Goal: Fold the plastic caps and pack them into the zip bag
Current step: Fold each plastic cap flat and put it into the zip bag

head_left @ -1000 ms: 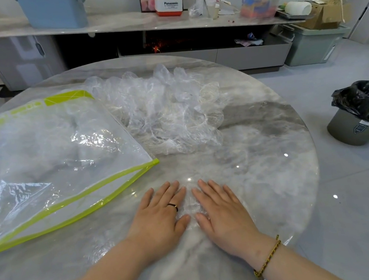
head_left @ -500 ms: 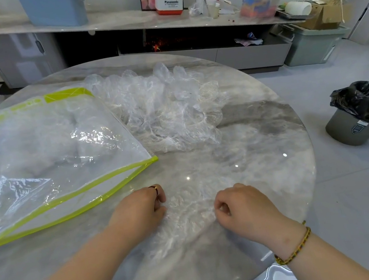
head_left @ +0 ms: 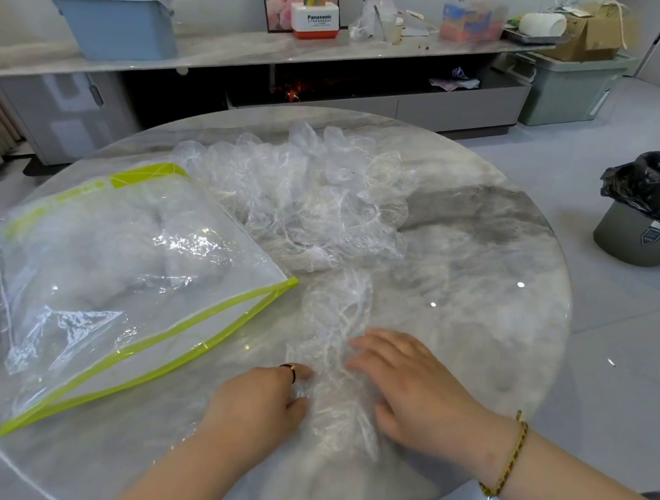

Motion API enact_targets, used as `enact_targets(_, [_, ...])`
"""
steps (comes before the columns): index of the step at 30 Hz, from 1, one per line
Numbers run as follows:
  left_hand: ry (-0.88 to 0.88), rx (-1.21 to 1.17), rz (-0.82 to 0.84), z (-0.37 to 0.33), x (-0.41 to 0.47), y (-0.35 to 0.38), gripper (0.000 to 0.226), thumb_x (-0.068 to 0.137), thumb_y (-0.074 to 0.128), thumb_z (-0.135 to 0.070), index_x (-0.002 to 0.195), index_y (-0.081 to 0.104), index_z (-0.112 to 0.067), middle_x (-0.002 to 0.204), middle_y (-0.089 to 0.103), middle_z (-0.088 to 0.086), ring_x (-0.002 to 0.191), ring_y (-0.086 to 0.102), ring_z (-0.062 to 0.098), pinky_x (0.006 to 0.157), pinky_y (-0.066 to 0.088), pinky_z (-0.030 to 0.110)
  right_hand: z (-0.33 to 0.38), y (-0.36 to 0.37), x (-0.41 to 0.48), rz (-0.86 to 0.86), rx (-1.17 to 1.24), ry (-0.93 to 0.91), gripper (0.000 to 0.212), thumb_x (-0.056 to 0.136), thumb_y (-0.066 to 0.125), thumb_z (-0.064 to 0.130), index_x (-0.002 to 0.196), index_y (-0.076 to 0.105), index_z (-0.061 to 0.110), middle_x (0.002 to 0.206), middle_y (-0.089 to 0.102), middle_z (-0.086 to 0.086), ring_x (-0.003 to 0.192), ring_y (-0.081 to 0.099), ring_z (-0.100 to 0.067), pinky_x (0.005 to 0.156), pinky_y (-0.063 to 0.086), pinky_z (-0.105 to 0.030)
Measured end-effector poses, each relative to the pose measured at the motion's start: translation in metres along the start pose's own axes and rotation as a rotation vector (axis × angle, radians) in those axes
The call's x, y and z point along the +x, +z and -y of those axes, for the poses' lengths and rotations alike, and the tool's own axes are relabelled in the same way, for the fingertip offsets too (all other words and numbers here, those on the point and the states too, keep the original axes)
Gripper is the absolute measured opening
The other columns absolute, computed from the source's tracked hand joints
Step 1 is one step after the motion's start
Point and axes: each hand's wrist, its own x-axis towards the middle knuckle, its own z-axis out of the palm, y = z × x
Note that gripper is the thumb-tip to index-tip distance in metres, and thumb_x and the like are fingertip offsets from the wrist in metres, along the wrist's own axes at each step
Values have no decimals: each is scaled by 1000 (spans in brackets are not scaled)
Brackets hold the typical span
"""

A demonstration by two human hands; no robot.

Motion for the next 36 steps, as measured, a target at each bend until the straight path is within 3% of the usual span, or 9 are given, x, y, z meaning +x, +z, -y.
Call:
enact_targets(5, [65, -8, -86, 0, 2, -1, 39, 95, 39, -35, 134, 41, -37, 116, 59, -7, 112, 53, 12, 84, 40, 21, 1, 8, -16, 5, 0, -89, 46, 61, 36, 36, 106, 43, 30, 99, 67, 18, 106, 51, -4, 95, 37, -23])
enact_targets(9, [283, -64, -378, 5, 3, 3, 44, 76, 34, -28, 103, 69, -29, 88, 65, -11, 85, 59, 5, 66, 43, 15, -4, 16, -9, -68, 267, 27, 16, 69, 46, 33, 83, 53, 30, 73, 63, 17, 71, 56, 2, 73, 41, -15])
enact_targets(12, [478, -214, -435, 4, 2, 12, 40, 78, 40, -33, 102, 70, -21, 82, 69, -13, 79, 52, 0, 69, 37, 15, 4, 12, -4, -44, 488, 276, 29, 73, 35, 48, 76, 54, 25, 57, 47, 13, 60, 46, -4, 61, 34, -12])
enact_targets(14, [467, -260, -288, -6, -4, 3, 70, 82, 22, -71, 122, 58, -26, 90, 68, -14, 85, 57, 1, 74, 30, 8, 7, 10, -1, -72, 619, 392, 25, 84, 50, 37, 68, 56, 18, 56, 49, 8, 61, 49, -9, 58, 34, -18])
enact_targets(17, [229, -306, -189, -9, -4, 6, 114, 43, 8, -97, 138, 29, -39, 93, 57, -15, 103, 52, 11, 81, 25, 5, 5, 13, 6, -133, 702, 594, 29, 86, 58, 16, 59, 48, 14, 47, 49, 7, 52, 47, -7, 53, 34, -19])
enact_targets(24, [-13, -488, -207, -11, 13, 15, 53, 89, 56, -24, 138, 34, -27, 70, 52, -20, 91, 60, 18, 82, 44, 26, -2, 12, 16, -82, 677, 699, 33, 88, 56, 16, 66, 38, 32, 47, 51, 10, 48, 53, -5, 51, 39, -9])
enact_targets(28, [-68, -303, -229, -17, 14, 15, 52, 92, 50, -27, 139, 29, -26, 88, 57, -16, 94, 59, 18, 74, 34, 20, -7, 12, 18, -43, 610, 734, 10, 88, 58, 19, 89, 48, 22, 55, 55, 5, 55, 55, -9, 58, 44, -17])
enact_targets(32, [-68, -160, -235, -23, 13, 15, 50, 94, 45, -31, 140, 24, -26, 127, 50, -13, 100, 58, 19, 79, 37, 24, -6, 9, 16, -61, 404, 663, 33, 92, 52, 25, 119, 37, 16, 73, 46, 8, 72, 48, -13, 60, 36, -23])
enact_targets(36, [-80, -232, -250, -20, 16, 15, 46, 94, 45, -29, 136, 28, -22, 124, 51, -12, 96, 59, 21, 75, 38, 26, -1, 6, 16, -325, 273, 479, 27, 88, 50, 19, 114, 44, 12, 101, 54, -4, 81, 55, -17, 64, 40, -21])
